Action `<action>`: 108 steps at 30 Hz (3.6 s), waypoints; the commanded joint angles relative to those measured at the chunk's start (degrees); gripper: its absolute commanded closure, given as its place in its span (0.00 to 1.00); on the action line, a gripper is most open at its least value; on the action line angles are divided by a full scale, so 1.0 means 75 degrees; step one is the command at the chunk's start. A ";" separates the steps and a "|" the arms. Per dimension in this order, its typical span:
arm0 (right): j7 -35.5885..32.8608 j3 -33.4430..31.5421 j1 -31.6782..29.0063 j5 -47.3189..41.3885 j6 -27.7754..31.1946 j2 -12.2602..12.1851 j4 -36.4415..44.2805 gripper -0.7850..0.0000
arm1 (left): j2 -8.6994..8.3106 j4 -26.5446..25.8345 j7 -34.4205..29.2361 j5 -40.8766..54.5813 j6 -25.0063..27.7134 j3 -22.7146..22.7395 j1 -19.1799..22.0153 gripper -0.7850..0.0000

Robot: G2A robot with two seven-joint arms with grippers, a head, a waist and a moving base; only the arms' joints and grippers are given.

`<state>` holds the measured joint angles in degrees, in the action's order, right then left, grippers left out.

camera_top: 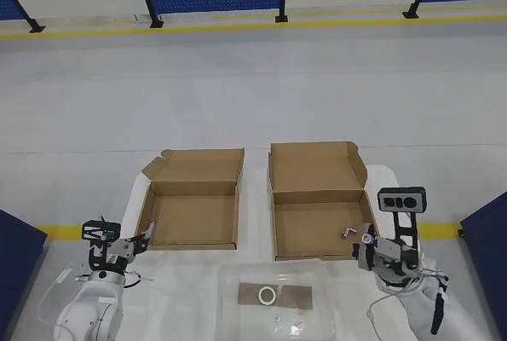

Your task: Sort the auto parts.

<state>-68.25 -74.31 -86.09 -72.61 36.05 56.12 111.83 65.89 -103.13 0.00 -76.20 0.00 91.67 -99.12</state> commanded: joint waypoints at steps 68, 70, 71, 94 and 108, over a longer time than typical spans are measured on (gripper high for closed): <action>-0.1605 -0.1750 -0.0442 -0.0271 -0.2029 0.2276 -0.0452 1.00 | 0.0000 0.0000 0.0000 0.0000 0.0000 0.0000 0.0000 0.00; -0.1542 -0.2092 -0.0488 0.0033 -0.2201 0.2230 -0.0534 1.00 | 0.0000 0.0000 0.0000 0.0000 0.0000 0.0000 0.0000 0.00; -0.1536 -0.2301 -0.0508 0.0296 -0.2328 0.2196 -0.0597 1.00 | 0.0000 0.0000 0.0000 0.0000 0.0000 0.0000 0.0000 0.00; -0.1211 -0.4555 -0.0492 0.7881 -0.2224 0.1640 -0.0190 1.00 | 0.0000 0.0000 0.0000 0.0000 0.0000 0.0000 0.0000 0.00; -0.0699 -0.2618 0.1115 1.2483 -0.3308 0.1399 -0.0975 1.00 | 0.0000 0.0000 0.0000 0.0000 0.0000 0.0000 0.0000 0.00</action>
<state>-73.94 -94.92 -78.30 20.05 11.14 66.63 105.28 65.89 -103.13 0.00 -76.20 0.00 91.67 -99.12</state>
